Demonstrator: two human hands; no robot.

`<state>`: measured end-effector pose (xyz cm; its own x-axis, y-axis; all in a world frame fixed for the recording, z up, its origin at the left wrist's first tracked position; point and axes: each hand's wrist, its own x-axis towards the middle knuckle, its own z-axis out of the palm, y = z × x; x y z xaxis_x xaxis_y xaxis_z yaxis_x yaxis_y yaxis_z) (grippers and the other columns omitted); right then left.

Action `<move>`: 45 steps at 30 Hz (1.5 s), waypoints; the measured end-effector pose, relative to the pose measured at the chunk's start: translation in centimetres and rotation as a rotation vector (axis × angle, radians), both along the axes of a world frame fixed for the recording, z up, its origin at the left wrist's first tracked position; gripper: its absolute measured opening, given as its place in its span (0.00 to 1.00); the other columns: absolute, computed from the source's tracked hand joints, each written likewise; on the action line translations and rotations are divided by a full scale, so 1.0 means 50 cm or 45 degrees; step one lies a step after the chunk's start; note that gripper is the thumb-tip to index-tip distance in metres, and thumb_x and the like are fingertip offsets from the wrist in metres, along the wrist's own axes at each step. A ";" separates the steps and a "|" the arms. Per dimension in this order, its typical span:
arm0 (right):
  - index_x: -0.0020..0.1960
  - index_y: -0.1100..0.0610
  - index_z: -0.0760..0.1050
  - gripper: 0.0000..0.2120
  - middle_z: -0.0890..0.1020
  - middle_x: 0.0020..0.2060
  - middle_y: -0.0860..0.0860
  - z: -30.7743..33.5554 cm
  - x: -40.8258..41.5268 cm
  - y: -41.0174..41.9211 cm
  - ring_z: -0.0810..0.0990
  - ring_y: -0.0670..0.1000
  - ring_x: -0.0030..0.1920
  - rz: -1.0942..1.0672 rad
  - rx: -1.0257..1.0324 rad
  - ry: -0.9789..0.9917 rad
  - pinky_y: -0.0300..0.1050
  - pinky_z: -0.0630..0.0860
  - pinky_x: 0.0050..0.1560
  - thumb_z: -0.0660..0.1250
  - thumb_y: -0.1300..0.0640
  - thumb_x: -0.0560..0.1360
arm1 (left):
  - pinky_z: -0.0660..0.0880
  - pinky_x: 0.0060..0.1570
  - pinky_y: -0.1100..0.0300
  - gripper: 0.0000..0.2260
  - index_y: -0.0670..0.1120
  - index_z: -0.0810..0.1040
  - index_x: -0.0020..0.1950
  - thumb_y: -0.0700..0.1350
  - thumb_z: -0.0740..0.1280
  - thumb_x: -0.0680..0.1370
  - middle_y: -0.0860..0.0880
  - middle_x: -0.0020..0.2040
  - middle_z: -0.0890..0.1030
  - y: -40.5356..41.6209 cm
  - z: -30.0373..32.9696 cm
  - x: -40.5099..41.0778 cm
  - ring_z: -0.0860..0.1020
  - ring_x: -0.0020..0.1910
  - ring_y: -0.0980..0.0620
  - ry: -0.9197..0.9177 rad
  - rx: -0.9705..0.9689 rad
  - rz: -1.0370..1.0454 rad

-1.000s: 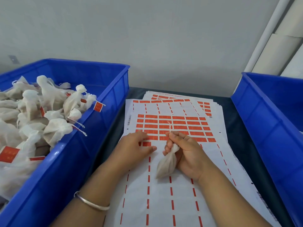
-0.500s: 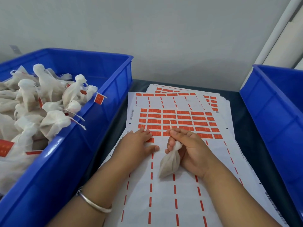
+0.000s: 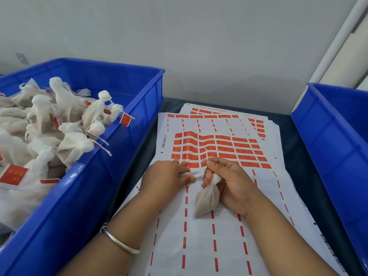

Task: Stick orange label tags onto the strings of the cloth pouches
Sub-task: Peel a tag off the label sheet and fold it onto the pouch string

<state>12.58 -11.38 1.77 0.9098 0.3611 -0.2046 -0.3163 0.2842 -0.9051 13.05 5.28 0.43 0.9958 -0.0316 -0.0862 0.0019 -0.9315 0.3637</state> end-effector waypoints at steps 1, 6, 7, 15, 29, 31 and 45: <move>0.42 0.55 0.83 0.07 0.79 0.29 0.54 0.000 0.000 0.000 0.78 0.50 0.29 -0.002 -0.009 -0.002 0.42 0.79 0.36 0.67 0.57 0.72 | 0.74 0.57 0.56 0.23 0.59 0.71 0.66 0.65 0.62 0.73 0.58 0.70 0.67 0.000 -0.001 0.000 0.73 0.63 0.53 -0.010 -0.010 0.010; 0.40 0.52 0.84 0.09 0.79 0.29 0.53 0.000 -0.003 0.001 0.78 0.48 0.29 -0.001 -0.033 -0.018 0.41 0.78 0.37 0.65 0.57 0.74 | 0.75 0.55 0.57 0.21 0.60 0.73 0.65 0.65 0.61 0.74 0.59 0.69 0.69 -0.003 -0.007 -0.002 0.74 0.61 0.54 -0.036 -0.021 0.016; 0.40 0.52 0.84 0.09 0.79 0.29 0.53 0.001 -0.003 0.001 0.78 0.48 0.29 0.000 -0.040 -0.021 0.41 0.78 0.37 0.65 0.57 0.73 | 0.75 0.54 0.58 0.21 0.60 0.73 0.64 0.65 0.60 0.74 0.59 0.69 0.70 -0.003 -0.008 -0.002 0.75 0.60 0.54 -0.045 -0.013 0.010; 0.40 0.53 0.84 0.07 0.79 0.29 0.53 -0.002 0.004 -0.002 0.78 0.49 0.29 0.020 -0.014 -0.012 0.41 0.78 0.37 0.67 0.55 0.69 | 0.78 0.47 0.61 0.18 0.59 0.77 0.61 0.62 0.57 0.76 0.60 0.62 0.76 -0.004 -0.013 -0.002 0.78 0.50 0.57 -0.134 -0.066 0.057; 0.39 0.54 0.84 0.13 0.79 0.28 0.53 0.002 0.003 0.003 0.78 0.49 0.29 0.048 -0.001 -0.034 0.43 0.78 0.35 0.63 0.61 0.77 | 0.76 0.34 0.64 0.12 0.53 0.82 0.46 0.55 0.60 0.76 0.55 0.45 0.83 -0.019 -0.014 -0.002 0.78 0.35 0.57 -0.258 -0.123 0.253; 0.39 0.53 0.84 0.11 0.79 0.29 0.54 0.006 0.001 0.005 0.78 0.49 0.29 0.045 0.006 -0.026 0.42 0.78 0.35 0.64 0.60 0.75 | 0.76 0.34 0.65 0.11 0.53 0.82 0.45 0.54 0.62 0.76 0.56 0.42 0.82 -0.018 -0.015 -0.001 0.77 0.33 0.57 -0.268 -0.166 0.277; 0.35 0.50 0.82 0.11 0.82 0.31 0.46 0.063 -0.027 -0.017 0.81 0.46 0.33 -0.280 -0.363 -0.317 0.39 0.79 0.44 0.68 0.60 0.74 | 0.72 0.36 0.68 0.06 0.51 0.76 0.51 0.49 0.62 0.78 0.53 0.46 0.77 0.029 0.017 0.009 0.76 0.38 0.54 -0.581 -0.368 0.604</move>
